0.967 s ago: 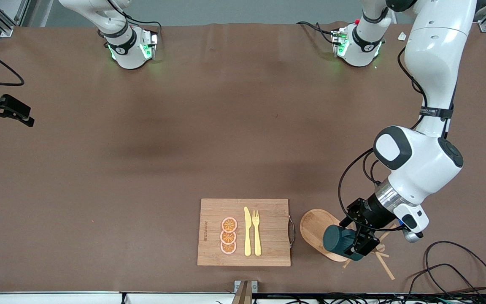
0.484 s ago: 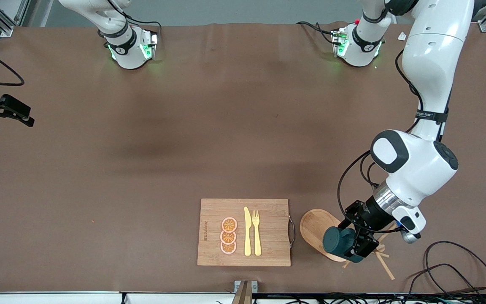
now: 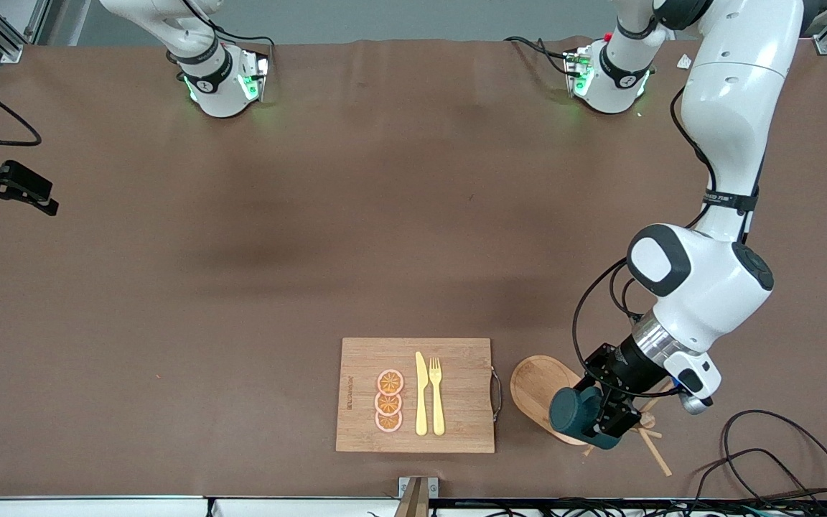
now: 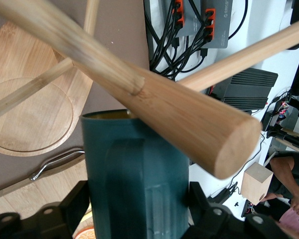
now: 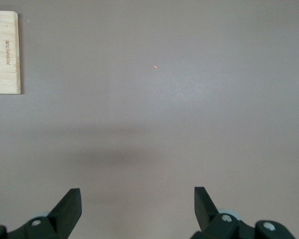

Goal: Transfer cup from left to right arm and place
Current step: 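Close the left gripper on the teal mug's body, then lift the teal mug off the stand and carry it over the table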

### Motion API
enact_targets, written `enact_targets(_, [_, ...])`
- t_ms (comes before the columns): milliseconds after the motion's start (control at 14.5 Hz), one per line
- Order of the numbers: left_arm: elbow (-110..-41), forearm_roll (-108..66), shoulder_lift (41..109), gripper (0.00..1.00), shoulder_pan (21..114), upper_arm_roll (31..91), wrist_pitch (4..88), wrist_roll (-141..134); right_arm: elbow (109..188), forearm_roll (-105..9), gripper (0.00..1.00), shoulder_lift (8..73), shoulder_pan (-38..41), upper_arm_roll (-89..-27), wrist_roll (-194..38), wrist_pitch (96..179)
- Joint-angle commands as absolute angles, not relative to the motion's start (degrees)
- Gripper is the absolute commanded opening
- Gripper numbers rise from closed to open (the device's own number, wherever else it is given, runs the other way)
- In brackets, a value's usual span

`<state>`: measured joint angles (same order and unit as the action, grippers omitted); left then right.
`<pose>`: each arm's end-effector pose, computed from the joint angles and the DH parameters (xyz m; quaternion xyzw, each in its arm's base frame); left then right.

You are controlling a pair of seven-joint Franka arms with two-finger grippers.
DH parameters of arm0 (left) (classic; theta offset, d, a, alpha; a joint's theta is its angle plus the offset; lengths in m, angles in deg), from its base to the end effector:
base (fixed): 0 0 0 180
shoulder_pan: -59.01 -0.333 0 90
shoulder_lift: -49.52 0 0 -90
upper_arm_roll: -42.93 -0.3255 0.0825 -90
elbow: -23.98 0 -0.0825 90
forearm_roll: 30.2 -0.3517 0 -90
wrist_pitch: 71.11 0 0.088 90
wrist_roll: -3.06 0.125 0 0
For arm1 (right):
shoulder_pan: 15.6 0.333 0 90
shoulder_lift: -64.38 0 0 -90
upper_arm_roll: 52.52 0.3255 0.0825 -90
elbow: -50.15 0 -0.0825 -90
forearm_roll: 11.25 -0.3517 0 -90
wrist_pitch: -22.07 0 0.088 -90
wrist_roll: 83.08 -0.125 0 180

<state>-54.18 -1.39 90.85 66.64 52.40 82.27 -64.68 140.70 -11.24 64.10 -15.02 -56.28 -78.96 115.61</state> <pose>0.7433 -0.1806 0.3683 0.7319 0.5825 0.0604 0.3485 0.5299 -0.0294 0.6148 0.9997 0.0082 0.0236 0.0018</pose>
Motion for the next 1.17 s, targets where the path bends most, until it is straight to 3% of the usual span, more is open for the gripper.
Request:
enact_targets(0, [-53.18, -0.14, 91.45, 0.59, 66.92, 52.51, 83.13, -65.23, 141.11, -10.73, 1.0, 64.91, -15.34, -56.04, -78.86, 115.24])
enact_targets(138, [-53.18, 0.12, 90.92, 0.53, 66.92, 52.51, 83.13, -65.66, 141.02, -10.73, 1.0, 65.0, -15.25, -56.04, -79.03, 115.33])
enact_targets(553, [-54.41, -0.4, 87.58, 0.53, 66.92, 56.02, 82.96, -68.21, 141.11, -10.73, 1.0, 64.99, -15.25, -56.04, -78.95, 115.24])
enact_targets(829, [-55.65, -0.93, 85.47, 0.53, 70.95, 56.03, 83.04, -68.66, 141.11, -10.73, 1.0, 64.91, -15.43, -56.13, -78.51, 115.24])
enact_targets(1105, [-55.73, -12.23, 85.29, 0.53, 78.06, 55.67, 82.96, -69.96, 141.2, -10.73, 1.0, 64.91, -15.43, -56.13, -78.77, 115.15])
